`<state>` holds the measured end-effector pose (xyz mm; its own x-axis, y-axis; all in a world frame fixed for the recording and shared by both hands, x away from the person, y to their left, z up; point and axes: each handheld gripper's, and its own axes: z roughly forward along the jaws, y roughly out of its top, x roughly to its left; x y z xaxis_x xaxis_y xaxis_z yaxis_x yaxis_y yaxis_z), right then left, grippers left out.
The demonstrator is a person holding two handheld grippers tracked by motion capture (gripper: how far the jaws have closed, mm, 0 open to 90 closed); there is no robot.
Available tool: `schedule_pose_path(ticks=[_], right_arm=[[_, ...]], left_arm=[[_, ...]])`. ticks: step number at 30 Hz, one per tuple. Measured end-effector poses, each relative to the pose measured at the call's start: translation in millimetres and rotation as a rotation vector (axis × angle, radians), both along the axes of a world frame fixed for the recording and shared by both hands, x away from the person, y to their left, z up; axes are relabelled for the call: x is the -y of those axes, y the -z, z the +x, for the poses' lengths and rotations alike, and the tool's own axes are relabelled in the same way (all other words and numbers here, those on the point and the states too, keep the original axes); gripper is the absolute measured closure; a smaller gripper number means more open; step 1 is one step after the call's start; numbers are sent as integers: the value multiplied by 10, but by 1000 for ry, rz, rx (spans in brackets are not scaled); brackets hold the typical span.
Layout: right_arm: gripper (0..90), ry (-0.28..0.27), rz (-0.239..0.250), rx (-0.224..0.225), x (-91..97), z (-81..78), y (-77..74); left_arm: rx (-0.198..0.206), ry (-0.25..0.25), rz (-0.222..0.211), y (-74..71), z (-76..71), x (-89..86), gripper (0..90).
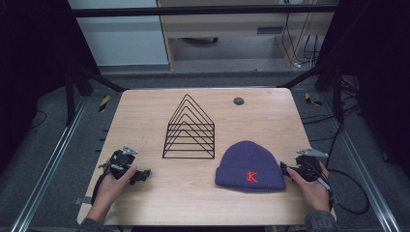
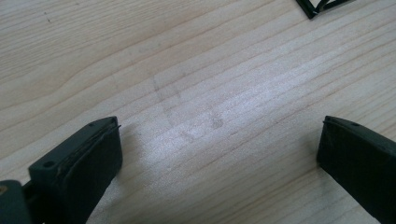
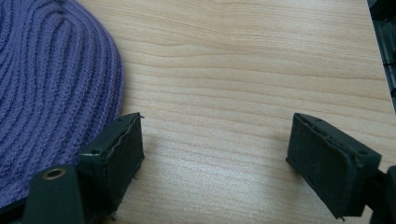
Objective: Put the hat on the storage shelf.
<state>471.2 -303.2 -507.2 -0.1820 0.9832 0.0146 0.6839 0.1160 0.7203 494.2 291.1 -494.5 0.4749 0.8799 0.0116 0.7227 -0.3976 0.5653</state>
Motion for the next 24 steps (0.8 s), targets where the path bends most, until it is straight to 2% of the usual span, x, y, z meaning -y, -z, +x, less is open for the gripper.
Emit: schedule_pose_path(ticks=[3, 8, 9, 12, 13, 17, 19, 20, 21, 22, 24], right_arm=[[194, 2, 3, -17, 2, 3, -19], [237, -17, -17, 13, -77, -32, -123], [245, -25, -29, 16, -94, -30, -136], [281, -35, -19, 25, -145, 4, -207], [297, -39, -33, 31, -164, 24, -247], [319, -102, -73, 23, -283, 147, -426], [320, -112, -78, 13, -328, 188, -469], [314, -156, -90, -5, -434, 289, -564], [314, -156, -90, -5, -434, 289, -564], [283, -196, -93, -26, -517, 370, -625], [266, -229, -99, -49, -596, 462, -671]], left_arm=[[6, -1, -1, 3, -2, 1, 0], [4, 4, 5, 1, -17, -1, 0], [6, 4, 4, 2, -20, -1, 0], [7, 3, -1, 5, -24, 1, 0], [7, 2, -2, 5, -26, 2, 0], [8, 1, -6, 7, -27, 3, 0], [8, 1, -5, 7, -27, 3, 0], [10, 0, -6, 9, -29, 4, 0], [10, 0, -6, 9, -30, 5, 0], [12, 7, 1, 6, -29, 2, 0], [10, 9, 2, 5, -29, 2, 0]])
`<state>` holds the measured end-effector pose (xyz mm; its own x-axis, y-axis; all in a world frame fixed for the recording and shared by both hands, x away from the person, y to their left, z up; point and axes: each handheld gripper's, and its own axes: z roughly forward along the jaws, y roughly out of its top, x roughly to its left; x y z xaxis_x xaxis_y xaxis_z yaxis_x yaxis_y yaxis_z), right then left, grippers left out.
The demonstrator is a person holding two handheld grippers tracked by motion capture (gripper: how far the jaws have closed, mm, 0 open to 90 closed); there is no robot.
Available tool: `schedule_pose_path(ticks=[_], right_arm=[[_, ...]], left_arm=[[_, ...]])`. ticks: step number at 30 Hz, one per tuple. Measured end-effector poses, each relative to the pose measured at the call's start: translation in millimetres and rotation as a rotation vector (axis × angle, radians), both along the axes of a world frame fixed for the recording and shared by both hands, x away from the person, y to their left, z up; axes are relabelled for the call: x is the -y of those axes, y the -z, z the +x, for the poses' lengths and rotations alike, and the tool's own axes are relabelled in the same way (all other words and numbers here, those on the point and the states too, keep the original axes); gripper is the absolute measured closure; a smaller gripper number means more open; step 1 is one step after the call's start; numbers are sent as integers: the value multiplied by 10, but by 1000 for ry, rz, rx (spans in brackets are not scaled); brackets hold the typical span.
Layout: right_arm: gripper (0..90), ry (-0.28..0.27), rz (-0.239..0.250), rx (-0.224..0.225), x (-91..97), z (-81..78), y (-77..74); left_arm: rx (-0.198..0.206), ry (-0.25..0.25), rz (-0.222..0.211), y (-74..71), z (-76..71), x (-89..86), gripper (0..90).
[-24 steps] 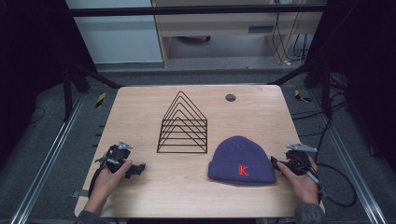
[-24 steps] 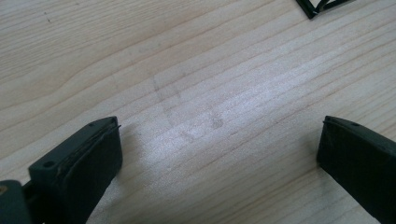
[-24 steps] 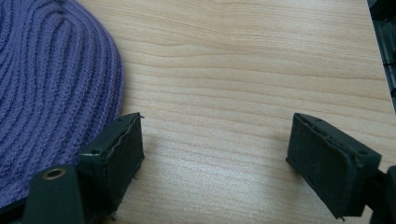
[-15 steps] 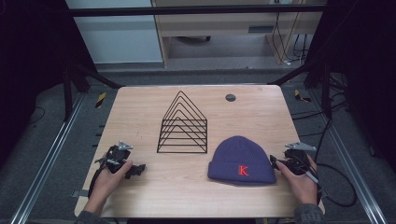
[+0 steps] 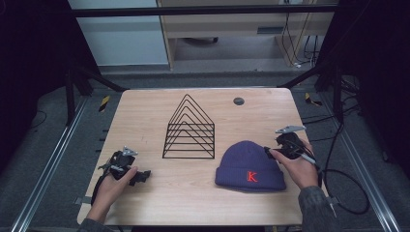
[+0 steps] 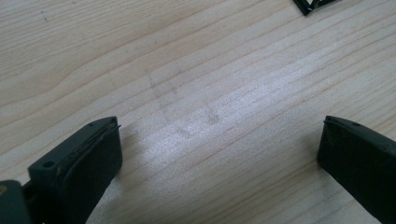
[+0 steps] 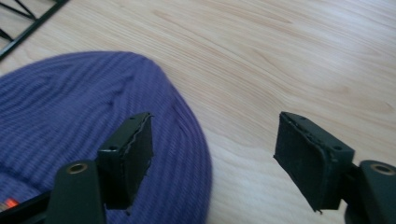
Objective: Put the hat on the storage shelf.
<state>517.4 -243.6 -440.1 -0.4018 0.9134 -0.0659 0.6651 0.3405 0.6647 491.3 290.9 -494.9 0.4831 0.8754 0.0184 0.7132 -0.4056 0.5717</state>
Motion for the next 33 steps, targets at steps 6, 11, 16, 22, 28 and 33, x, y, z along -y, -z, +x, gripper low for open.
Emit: schedule_pose_path(ticks=[6, 11, 16, 22, 28, 33], right_arm=[[320, -39, 14, -55, -148, 201, -37], [423, -51, -7, -86, -219, 353, -32], [493, -70, -8, -107, -248, 429, -13], [549, -75, 21, -121, -241, 471, 19], [583, -87, 26, -129, -248, 493, 47], [588, -94, 31, -142, -278, 501, 72]], left_arm=[[-1, 6, 0, -1, 0, -4, 0], [-3, 4, -1, -1, 0, -2, 0], [-4, 4, -1, -1, 0, -1, 0], [-4, 5, -2, -1, 2, 2, 0], [-8, 8, 0, -3, 4, 8, 0], [-6, 7, -3, 0, 3, 12, 0]])
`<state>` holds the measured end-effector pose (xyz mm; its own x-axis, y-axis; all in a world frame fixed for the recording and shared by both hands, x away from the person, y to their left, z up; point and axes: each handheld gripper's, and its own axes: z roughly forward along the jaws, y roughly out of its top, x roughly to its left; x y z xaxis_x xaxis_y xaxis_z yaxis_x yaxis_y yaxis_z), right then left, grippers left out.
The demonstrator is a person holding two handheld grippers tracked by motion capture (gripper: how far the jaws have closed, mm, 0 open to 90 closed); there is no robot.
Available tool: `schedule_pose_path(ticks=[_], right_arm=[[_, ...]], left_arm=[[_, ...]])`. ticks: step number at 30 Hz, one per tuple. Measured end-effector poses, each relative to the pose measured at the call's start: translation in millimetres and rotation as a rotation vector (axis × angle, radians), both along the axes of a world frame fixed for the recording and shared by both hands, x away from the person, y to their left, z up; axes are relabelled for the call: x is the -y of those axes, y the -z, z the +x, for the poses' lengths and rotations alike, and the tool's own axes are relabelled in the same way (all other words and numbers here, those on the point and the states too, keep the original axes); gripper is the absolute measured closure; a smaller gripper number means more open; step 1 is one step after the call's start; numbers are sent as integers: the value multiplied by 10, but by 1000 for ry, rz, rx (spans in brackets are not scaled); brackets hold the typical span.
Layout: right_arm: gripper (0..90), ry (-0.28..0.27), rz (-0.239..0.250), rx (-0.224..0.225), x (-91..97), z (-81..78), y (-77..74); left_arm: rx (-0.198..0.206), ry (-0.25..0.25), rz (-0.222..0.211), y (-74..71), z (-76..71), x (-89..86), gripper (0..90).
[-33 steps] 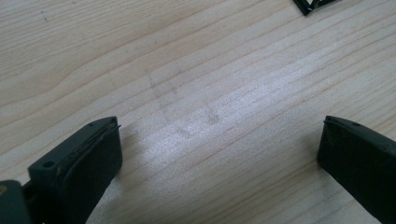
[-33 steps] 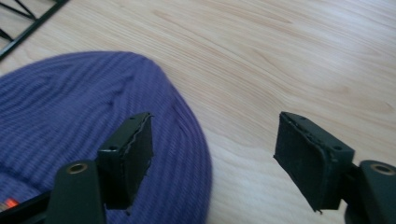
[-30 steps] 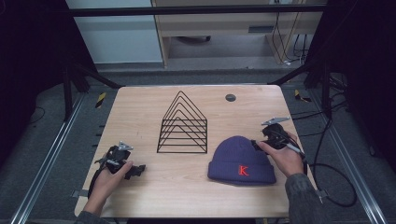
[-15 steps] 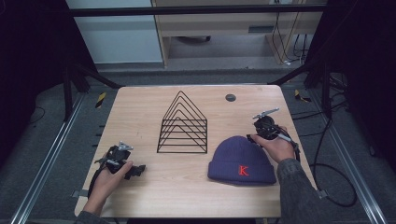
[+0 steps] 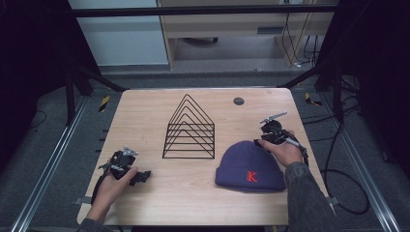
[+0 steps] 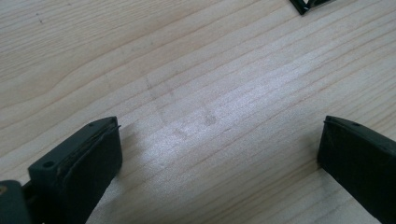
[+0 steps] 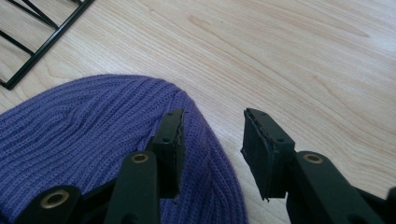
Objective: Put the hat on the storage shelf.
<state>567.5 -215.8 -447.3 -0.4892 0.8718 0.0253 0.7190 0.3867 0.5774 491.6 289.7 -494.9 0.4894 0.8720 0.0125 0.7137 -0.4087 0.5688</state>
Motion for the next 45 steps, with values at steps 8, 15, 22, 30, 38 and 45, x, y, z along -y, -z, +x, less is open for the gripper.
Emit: schedule_pose_path(ticks=[8, 15, 22, 30, 38, 45], right_arm=[[528, -3, -9, -25, -91, 40, 110], [522, 1, -22, -62, -156, 69, 270], [700, -27, 9, -88, -152, 55, 289], [780, -51, 3, -78, -173, 31, 285], [792, -79, 0, -19, -162, -98, 115], [792, -120, 49, 78, -117, -324, -167]], left_arm=[[3, 2, -1, 2, 0, 6, 0], [3, 5, -2, 2, 2, 8, 0], [3, 11, 2, 0, 7, 9, 0], [4, 11, 2, 1, 3, 10, 0], [6, 10, -2, 3, 1, 10, 0], [7, 18, 6, -1, 3, 4, 0]])
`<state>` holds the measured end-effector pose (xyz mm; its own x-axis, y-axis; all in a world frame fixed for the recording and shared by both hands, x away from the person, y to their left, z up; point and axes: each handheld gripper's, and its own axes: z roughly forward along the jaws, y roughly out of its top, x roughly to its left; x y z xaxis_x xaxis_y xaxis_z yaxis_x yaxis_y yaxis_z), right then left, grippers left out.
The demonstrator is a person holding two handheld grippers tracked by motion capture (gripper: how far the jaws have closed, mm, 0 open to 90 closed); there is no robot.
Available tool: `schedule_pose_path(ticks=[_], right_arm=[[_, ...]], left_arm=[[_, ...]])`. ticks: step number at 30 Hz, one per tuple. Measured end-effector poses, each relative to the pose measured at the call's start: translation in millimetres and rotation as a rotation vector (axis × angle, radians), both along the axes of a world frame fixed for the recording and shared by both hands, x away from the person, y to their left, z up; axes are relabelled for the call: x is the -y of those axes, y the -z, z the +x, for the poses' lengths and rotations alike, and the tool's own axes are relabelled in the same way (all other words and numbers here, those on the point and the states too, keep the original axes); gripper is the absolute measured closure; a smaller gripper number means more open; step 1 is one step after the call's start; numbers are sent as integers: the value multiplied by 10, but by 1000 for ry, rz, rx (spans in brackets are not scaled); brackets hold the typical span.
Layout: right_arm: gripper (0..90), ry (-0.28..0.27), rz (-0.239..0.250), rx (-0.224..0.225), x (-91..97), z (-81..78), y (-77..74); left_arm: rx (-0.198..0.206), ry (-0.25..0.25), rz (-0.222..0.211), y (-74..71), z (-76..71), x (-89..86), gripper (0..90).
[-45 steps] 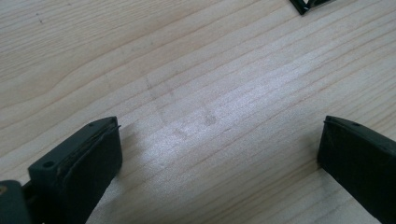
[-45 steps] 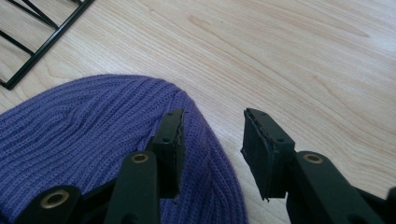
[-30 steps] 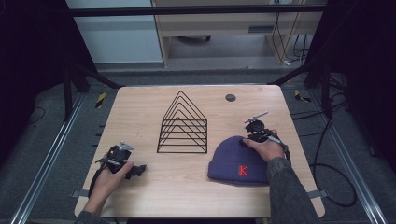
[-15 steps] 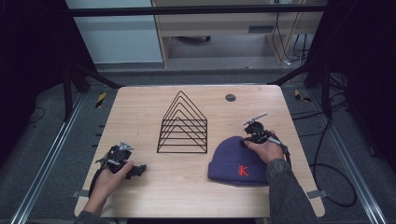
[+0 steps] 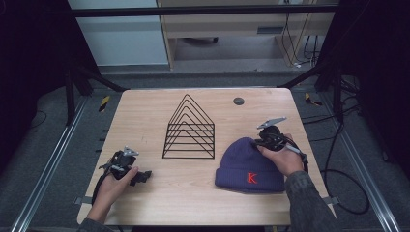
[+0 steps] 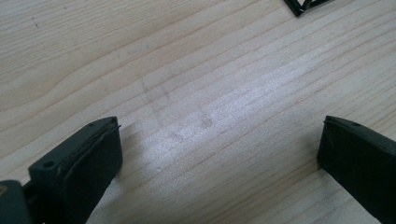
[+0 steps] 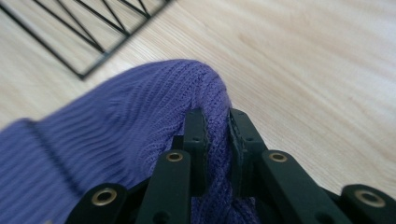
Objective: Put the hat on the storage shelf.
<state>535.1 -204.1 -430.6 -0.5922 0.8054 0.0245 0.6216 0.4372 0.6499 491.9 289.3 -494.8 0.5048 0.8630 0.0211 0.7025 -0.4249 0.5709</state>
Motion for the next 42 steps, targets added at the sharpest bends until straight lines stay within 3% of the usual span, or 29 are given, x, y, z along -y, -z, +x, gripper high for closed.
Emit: schedule_pose_path(ticks=[1, 3, 8, 19, 31, 42], right_arm=[[793, -15, 17, 35, 18, -79, -77], [793, -26, 27, 59, 34, -151, -148], [793, -45, 49, 95, 41, -267, -286], [794, -99, 94, 189, 2, -504, -702], [794, -120, 95, 244, -31, -500, -985], [794, -105, 109, 283, -16, -438, -1233]], left_arm=[[-2, -1, -2, 0, 0, 1, 0], [-3, -2, -5, 0, -2, 2, 0], [2, 4, -3, -9, 1, -1, 22], [35, 4, -48, -63, -3, -6, 36], [68, 2, -71, -112, -13, -18, 44], [148, 23, -148, -284, -88, 20, 54]])
